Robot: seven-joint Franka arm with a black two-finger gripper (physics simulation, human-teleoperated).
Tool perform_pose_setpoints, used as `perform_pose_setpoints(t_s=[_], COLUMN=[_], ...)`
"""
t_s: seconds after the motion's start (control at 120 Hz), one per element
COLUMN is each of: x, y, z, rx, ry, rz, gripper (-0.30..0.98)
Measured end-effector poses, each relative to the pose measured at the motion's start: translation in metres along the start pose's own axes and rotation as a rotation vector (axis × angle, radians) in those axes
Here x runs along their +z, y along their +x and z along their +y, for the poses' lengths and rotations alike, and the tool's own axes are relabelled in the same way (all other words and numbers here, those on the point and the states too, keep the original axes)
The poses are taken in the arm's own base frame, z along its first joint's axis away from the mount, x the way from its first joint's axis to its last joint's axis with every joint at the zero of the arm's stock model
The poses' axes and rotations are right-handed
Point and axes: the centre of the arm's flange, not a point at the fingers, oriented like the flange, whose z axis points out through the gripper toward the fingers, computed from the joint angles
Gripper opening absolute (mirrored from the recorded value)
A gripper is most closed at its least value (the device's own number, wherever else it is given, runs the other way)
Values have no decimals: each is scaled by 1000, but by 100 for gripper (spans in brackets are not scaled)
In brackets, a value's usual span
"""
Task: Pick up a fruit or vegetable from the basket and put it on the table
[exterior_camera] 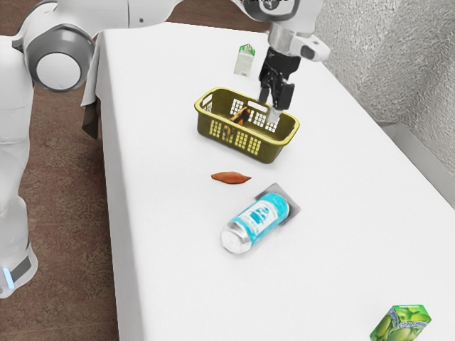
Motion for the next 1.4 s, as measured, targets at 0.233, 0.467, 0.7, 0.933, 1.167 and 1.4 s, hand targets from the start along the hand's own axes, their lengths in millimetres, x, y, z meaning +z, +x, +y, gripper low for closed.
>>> perform_pose_setpoints(t_s=[0.233, 0.467, 0.7, 0.933, 1.167, 1.4], x=[-8, -21, 7, 84, 146, 165], y=[3, -19, -17, 3, 21, 30], z=[1, -189, -252, -296, -308, -306], rx=[-14, -354, -459, -520, -536, -533], ry=[22, 63, 85, 69, 43, 32], rz=[43, 135, 147, 54, -23, -35], gripper=[69, 69, 69, 69, 69, 69])
